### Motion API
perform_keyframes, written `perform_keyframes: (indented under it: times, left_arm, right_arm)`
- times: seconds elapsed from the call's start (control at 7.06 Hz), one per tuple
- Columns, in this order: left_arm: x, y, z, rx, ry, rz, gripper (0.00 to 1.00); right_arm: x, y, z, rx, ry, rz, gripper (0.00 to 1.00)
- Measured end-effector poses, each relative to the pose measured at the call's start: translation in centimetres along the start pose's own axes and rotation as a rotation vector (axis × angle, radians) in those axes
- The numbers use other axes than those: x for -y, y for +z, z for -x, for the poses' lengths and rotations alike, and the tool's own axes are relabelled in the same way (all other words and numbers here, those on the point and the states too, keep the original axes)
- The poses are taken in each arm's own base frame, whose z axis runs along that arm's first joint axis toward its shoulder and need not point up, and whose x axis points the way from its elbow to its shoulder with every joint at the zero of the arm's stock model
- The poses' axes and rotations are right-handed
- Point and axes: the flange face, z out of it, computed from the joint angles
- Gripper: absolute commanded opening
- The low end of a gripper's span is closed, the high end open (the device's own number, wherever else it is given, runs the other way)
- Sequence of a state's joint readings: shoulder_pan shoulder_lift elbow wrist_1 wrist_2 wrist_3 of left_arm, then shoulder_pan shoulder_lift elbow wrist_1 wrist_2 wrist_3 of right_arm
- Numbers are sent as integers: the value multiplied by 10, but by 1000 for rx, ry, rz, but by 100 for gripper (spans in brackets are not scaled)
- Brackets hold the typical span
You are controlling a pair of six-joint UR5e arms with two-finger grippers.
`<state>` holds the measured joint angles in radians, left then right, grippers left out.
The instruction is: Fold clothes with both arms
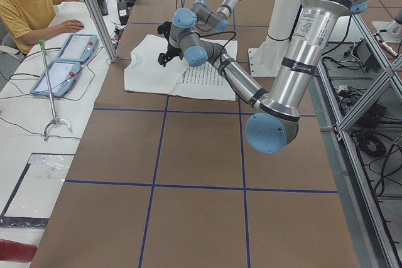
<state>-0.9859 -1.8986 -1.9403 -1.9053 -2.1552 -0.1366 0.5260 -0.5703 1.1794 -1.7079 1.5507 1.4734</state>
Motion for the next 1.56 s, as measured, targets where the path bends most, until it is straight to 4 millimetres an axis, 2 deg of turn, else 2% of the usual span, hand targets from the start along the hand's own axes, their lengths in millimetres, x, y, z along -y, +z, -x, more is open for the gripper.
perform_keyframes:
  times: [0.43, 0.71, 0.85, 1.13, 1.42, 1.56]
  left_arm:
    - [0, 1, -1, -2, -21, 1, 100]
    - [0, 2, -2, -4, -37, 1, 100]
    - [0, 2, -2, -4, -45, 0, 100]
    - [0, 2, -3, -5, -50, -1, 100]
    - [0, 2, -3, -6, -51, 0, 100]
    - [1, 2, -4, -7, -55, -1, 100]
  right_arm:
    - [-7, 11, -4, -35, -14, 3, 100]
    - [-12, 15, -14, -119, -63, 21, 100]
    - [-14, 15, -26, -169, -107, 34, 100]
    - [-17, 25, -64, -234, -189, 49, 100]
    - [-1, 33, -93, -254, -266, 42, 100]
    - [13, 30, -98, -243, -293, 32, 100]
